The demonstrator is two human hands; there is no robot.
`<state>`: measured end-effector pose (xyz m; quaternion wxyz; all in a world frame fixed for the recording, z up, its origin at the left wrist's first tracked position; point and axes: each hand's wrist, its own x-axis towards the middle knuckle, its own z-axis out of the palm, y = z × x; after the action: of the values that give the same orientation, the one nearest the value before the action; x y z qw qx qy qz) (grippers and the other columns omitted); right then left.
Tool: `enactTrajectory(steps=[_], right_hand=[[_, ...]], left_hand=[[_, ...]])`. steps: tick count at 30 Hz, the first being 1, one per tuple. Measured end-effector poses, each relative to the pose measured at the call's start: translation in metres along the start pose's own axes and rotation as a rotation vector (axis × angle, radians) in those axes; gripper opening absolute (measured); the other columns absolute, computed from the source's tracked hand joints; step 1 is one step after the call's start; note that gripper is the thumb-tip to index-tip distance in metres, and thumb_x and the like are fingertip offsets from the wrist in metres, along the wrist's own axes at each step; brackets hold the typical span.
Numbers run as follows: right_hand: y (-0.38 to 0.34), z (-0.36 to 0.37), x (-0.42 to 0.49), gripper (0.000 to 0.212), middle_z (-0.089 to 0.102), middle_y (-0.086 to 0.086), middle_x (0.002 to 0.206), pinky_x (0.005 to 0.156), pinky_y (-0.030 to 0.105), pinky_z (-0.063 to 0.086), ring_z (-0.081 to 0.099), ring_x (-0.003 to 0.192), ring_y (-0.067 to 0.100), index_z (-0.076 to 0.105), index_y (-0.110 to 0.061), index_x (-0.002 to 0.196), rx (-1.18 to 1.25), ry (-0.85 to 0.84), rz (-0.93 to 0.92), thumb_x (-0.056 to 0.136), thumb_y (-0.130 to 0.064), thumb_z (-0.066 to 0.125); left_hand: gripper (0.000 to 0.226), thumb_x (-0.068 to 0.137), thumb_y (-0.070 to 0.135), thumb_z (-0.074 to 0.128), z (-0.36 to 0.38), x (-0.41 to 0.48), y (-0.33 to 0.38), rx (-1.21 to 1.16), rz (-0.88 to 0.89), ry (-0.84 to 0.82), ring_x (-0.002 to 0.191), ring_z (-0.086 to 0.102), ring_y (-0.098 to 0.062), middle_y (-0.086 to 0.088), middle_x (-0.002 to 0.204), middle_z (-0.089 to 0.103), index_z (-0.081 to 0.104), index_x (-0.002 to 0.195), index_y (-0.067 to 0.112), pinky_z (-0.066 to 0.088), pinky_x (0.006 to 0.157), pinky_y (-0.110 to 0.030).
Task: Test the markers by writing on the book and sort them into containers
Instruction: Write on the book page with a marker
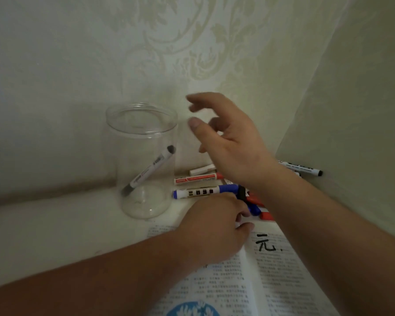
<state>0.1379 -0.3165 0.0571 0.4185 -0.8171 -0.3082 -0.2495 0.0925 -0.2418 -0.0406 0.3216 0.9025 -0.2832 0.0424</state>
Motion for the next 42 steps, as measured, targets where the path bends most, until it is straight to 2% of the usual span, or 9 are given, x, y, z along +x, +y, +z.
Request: enactTrajectory(steps=[2, 5, 16, 22, 25, 27, 31, 35, 42], right_hand=[[0.018, -0.014, -0.006, 0.024, 0.066, -0.01, 0.106, 0.073, 0.03, 0.053, 0.059, 0.07, 0.008, 0.067, -0.023, 0.116, -0.249, -0.088, 0.109, 0.094, -0.017, 0.061], [0.04, -0.023, -0.015, 0.026, 0.067, -0.008, 0.113, 0.087, 0.029, 0.052, 0.063, 0.097, 0.01, 0.071, -0.029, 0.111, -0.668, -0.536, 0.353, 0.089, -0.018, 0.061], [0.04, -0.014, -0.01, 0.039, 0.068, -0.011, 0.1, 0.067, 0.014, 0.042, 0.06, 0.083, 0.007, 0.068, -0.025, 0.122, -0.564, -0.839, 0.356, 0.085, -0.014, 0.071], [0.036, -0.061, -0.016, 0.021, 0.066, -0.007, 0.079, 0.059, 0.02, 0.045, 0.058, 0.065, 0.008, 0.072, -0.021, 0.096, -0.473, -0.47, 0.398, 0.077, -0.014, 0.075], [0.022, -0.1, -0.04, 0.01, 0.065, 0.011, 0.065, 0.045, 0.024, 0.05, 0.06, 0.05, 0.019, 0.065, 0.001, 0.085, 0.213, -0.182, 0.657, 0.08, 0.005, 0.073], [0.016, -0.114, -0.066, 0.016, 0.069, 0.022, 0.07, 0.052, 0.027, 0.058, 0.069, 0.056, 0.025, 0.064, 0.004, 0.083, 0.503, -0.169, 0.75, 0.073, 0.0, 0.076], [0.017, -0.101, -0.119, 0.019, 0.065, 0.022, 0.07, 0.051, 0.033, 0.048, 0.056, 0.056, 0.029, 0.076, -0.011, 0.087, 0.364, -0.219, 0.723, 0.074, -0.02, 0.086], [0.022, -0.082, -0.141, 0.013, 0.064, 0.016, 0.071, 0.053, 0.031, 0.041, 0.055, 0.062, 0.026, 0.077, -0.014, 0.093, 0.696, 0.027, 0.789, 0.081, -0.019, 0.079], [0.025, -0.075, -0.145, 0.02, 0.059, 0.011, 0.057, 0.043, 0.021, 0.04, 0.052, 0.045, 0.014, 0.056, -0.009, 0.077, 0.513, 0.049, 0.699, 0.087, -0.008, 0.074]], left_hand=[[0.022, 0.094, 0.044, 0.06, 0.0, 0.0, -0.001, -0.005, 0.016, 0.015, 0.09, 0.055, -0.004, 0.014, 0.098, 0.059, 0.067, 0.11, 0.031, 0.046, 0.082, -0.021], [0.017, 0.093, 0.043, 0.059, 0.0, 0.0, 0.0, 0.028, 0.034, 0.038, 0.089, 0.053, -0.005, 0.014, 0.094, 0.059, 0.067, 0.1, 0.031, 0.045, 0.082, -0.023], [0.019, 0.092, 0.042, 0.058, -0.001, -0.001, -0.002, 0.042, 0.014, 0.121, 0.09, 0.059, -0.004, 0.014, 0.096, 0.069, 0.071, 0.101, 0.03, 0.048, 0.08, -0.021], [0.032, 0.092, 0.059, 0.052, -0.002, -0.001, 0.0, 0.018, -0.01, 0.14, 0.082, 0.058, -0.003, 0.015, 0.091, 0.066, 0.069, 0.098, 0.033, 0.049, 0.076, -0.025], [0.041, 0.086, 0.072, 0.045, -0.004, -0.002, 0.004, -0.066, -0.039, 0.23, 0.076, 0.055, -0.001, 0.017, 0.09, 0.06, 0.063, 0.104, 0.039, 0.042, 0.065, -0.016], [0.04, 0.085, 0.072, 0.046, -0.005, -0.003, 0.007, -0.089, 0.023, 0.271, 0.083, 0.053, -0.001, 0.017, 0.092, 0.057, 0.057, 0.107, 0.04, 0.041, 0.065, -0.016], [0.024, 0.094, 0.056, 0.053, -0.003, -0.005, 0.011, -0.081, 0.167, 0.142, 0.092, 0.054, -0.001, 0.022, 0.097, 0.058, 0.054, 0.116, 0.044, 0.043, 0.074, -0.014], [0.022, 0.101, 0.033, 0.052, 0.005, -0.002, 0.008, 0.003, 0.23, 0.164, 0.093, 0.05, 0.006, 0.024, 0.103, 0.052, 0.056, 0.123, 0.034, 0.036, 0.084, -0.006], [0.023, 0.101, 0.045, 0.034, 0.012, -0.003, 0.014, 0.014, 0.214, -0.01, 0.097, 0.05, 0.003, 0.022, 0.104, 0.055, 0.051, 0.115, 0.036, 0.037, 0.085, -0.009]])
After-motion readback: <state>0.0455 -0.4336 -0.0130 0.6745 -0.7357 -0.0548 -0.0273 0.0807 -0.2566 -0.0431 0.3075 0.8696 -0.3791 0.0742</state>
